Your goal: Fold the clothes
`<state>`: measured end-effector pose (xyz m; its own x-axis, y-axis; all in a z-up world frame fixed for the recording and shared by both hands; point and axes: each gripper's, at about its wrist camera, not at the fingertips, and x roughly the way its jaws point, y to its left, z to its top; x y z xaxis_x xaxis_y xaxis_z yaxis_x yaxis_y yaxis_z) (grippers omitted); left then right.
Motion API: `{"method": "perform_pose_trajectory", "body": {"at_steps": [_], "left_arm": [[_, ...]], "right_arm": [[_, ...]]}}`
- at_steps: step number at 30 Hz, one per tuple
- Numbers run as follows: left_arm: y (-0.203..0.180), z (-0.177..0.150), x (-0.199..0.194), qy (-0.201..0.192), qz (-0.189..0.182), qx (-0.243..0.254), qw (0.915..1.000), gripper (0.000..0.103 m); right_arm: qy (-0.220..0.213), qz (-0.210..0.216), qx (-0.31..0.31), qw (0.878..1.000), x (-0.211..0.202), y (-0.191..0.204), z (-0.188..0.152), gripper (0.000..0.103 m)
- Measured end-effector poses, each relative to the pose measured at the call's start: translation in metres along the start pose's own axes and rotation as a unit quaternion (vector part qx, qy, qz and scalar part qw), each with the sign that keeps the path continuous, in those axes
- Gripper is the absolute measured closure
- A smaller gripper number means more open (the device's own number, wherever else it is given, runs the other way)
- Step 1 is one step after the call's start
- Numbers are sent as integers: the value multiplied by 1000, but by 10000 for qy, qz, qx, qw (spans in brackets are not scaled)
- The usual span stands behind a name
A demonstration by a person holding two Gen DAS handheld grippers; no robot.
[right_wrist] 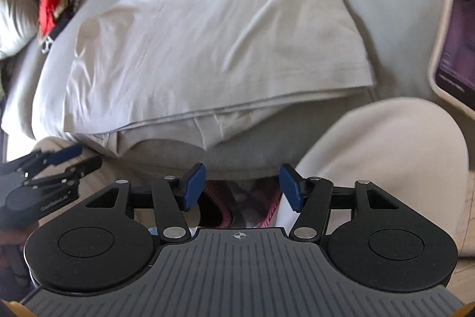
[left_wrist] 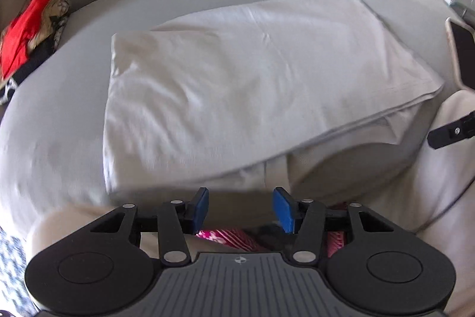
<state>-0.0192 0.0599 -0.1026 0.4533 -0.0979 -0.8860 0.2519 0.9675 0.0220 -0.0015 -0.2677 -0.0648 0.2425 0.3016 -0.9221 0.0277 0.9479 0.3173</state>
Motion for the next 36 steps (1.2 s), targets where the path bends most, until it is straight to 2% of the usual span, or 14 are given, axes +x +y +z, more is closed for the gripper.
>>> {"method": "perform_pose_trajectory", "body": {"at_steps": [5, 9, 10, 12, 13, 14, 16, 21, 24, 27, 29, 31, 33, 36], "left_arm": [[1, 0, -13, -356, 85, -381, 9986, 50], [1, 1, -10, -404, 211, -626, 9970, 46], [2, -1, -9, -406, 226, -723, 9963, 46], [4, -3, -7, -371, 187, -881, 9952, 46], [6, -5, -6, -350, 160, -956, 9947, 46], [7, -6, -6, -346, 155, -1011, 9941, 46], [9, -7, -8, -491, 234, -1113, 9923, 46], [9, 0, -6, -917, 620, -1137, 9873, 46], [-2, 12, 3, -1077, 710, -810, 9883, 46], [-14, 20, 12, -1247, 788, -500, 9878, 46], [-19, 22, 22, -1224, 814, -407, 9883, 46], [-19, 21, 33, -1078, 837, -472, 9895, 45], [-17, 15, 35, -1106, 828, -600, 9886, 44], [-13, 10, 32, -826, 772, -672, 9913, 44]], "right_arm": [[-390, 208, 204, 9988, -11, 8, -9, 37], [-827, 209, 323, 9958, -17, 10, -10, 37], [-977, 234, 407, 9941, -19, 7, -10, 40], [-1372, 301, 675, 9878, -24, -4, -13, 56], [-1534, 294, 769, 9847, -25, -9, -13, 70], [-1653, 254, 817, 9825, -26, -13, -13, 78], [-1856, 147, 861, 9787, -27, -20, -11, 79], [-1739, 6, 705, 9822, -7, -11, 3, 78], [-1746, -151, 395, 9837, 6, 5, 14, 78], [-1956, -282, 72, 9802, 15, 19, 21, 78], [-1964, -423, 9, 9796, 22, 24, 24, 78], [-1873, -475, 16, 9812, 28, 22, 24, 78], [-1762, -491, 35, 9831, 33, 20, 23, 77], [-1293, -416, 130, 9906, 31, 19, 21, 69]]}}
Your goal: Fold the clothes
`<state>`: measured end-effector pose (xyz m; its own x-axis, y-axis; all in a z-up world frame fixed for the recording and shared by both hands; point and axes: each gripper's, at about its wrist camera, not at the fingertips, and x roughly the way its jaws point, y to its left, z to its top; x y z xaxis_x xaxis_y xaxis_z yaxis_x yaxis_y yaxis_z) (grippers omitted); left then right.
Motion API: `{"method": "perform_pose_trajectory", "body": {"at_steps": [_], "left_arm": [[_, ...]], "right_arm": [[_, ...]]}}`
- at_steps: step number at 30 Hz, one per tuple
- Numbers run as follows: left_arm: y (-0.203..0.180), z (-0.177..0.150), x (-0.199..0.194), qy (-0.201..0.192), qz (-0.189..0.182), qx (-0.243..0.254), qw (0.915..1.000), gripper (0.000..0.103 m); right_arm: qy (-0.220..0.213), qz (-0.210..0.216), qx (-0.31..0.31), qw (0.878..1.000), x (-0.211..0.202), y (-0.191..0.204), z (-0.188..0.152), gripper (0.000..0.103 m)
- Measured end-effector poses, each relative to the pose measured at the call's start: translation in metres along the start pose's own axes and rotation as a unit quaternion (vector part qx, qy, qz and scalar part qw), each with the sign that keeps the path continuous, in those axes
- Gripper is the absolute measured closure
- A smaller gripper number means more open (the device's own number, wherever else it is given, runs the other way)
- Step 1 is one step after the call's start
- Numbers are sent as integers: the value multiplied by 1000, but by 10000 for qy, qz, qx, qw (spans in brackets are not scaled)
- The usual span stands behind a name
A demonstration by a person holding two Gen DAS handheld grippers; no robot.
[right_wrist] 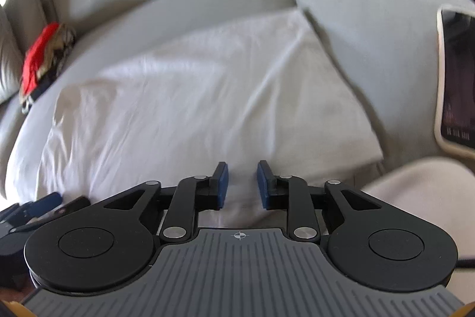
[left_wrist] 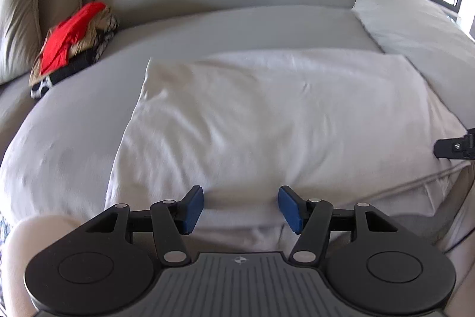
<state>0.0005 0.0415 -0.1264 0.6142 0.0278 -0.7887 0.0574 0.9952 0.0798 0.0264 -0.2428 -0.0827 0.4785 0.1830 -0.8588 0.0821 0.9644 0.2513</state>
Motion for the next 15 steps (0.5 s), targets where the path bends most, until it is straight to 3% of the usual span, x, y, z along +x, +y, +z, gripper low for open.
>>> {"method": "perform_pose_trajectory", "body": {"at_steps": [2, 3, 5, 11, 15], "left_arm": [[3, -2, -2, 323, -70, 7, 9995, 44], [5, -2, -3, 408, -75, 8, 9991, 44], [9, -3, -6, 482, -71, 4, 9988, 44], [48, 23, -22, -97, -317, -728, 9968, 44], [93, 41, -25, -343, -510, -1711, 9833, 44]], "right_arm": [[314, 150, 160, 9993, -5, -2, -2, 66], [272, 243, 224, 9991, -8, -2, -3, 66], [69, 415, 281, 9987, -16, -1, -4, 56], [-284, 678, 63, 9973, -22, 14, 14, 54], [-274, 805, 1, 9964, -12, 28, 27, 54]]}}
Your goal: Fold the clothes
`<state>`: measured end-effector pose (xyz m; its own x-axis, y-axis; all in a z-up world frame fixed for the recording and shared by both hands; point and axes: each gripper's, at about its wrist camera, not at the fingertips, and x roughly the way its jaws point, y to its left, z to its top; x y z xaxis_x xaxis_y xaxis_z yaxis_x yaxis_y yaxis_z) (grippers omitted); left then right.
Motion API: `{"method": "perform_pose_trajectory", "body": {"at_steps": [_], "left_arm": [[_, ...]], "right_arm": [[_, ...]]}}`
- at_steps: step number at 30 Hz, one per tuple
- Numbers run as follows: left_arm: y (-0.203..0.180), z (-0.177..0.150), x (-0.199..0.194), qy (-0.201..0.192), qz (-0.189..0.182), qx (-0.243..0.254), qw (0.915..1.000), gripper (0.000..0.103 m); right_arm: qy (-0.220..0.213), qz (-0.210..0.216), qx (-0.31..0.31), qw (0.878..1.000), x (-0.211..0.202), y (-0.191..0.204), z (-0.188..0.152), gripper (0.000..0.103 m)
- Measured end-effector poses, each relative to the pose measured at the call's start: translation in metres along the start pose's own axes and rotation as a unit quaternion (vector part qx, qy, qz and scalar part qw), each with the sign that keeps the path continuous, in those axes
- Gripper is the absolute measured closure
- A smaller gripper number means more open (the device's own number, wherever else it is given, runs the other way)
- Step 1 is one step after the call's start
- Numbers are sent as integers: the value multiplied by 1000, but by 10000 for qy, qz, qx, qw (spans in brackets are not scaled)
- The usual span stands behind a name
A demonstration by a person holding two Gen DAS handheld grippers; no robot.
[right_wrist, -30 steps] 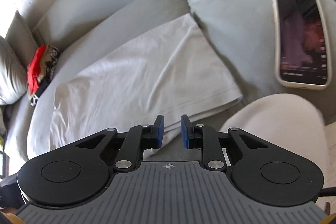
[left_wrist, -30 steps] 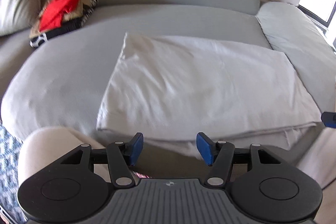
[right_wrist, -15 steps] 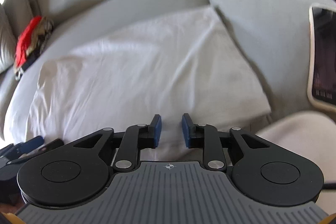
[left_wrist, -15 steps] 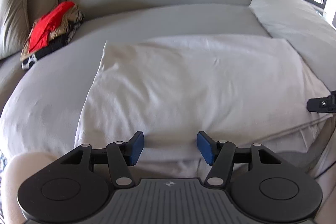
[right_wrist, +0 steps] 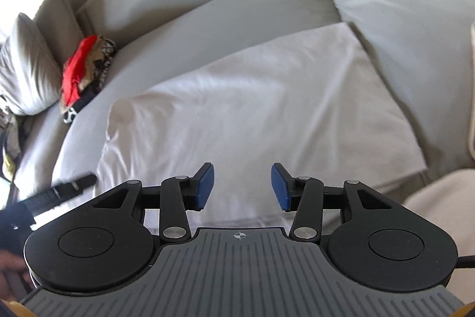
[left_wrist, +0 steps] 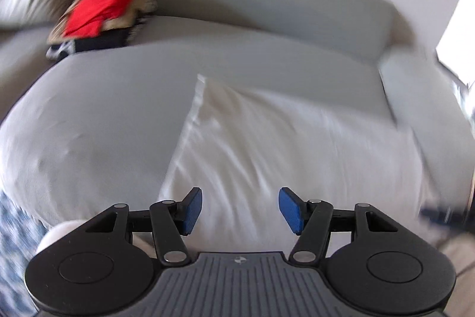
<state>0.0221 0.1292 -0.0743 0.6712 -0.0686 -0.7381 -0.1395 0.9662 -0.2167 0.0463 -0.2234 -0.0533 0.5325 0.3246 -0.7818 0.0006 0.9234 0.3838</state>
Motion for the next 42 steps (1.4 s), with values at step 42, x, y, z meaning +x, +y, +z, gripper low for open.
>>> {"method": "perform_pose_trajectory", "body": {"at_steps": [42], "left_arm": [[82, 125, 217, 401, -2756, -2766, 9197, 53]], "right_arm": [[493, 370, -106, 9980, 91, 23, 28, 50]]}}
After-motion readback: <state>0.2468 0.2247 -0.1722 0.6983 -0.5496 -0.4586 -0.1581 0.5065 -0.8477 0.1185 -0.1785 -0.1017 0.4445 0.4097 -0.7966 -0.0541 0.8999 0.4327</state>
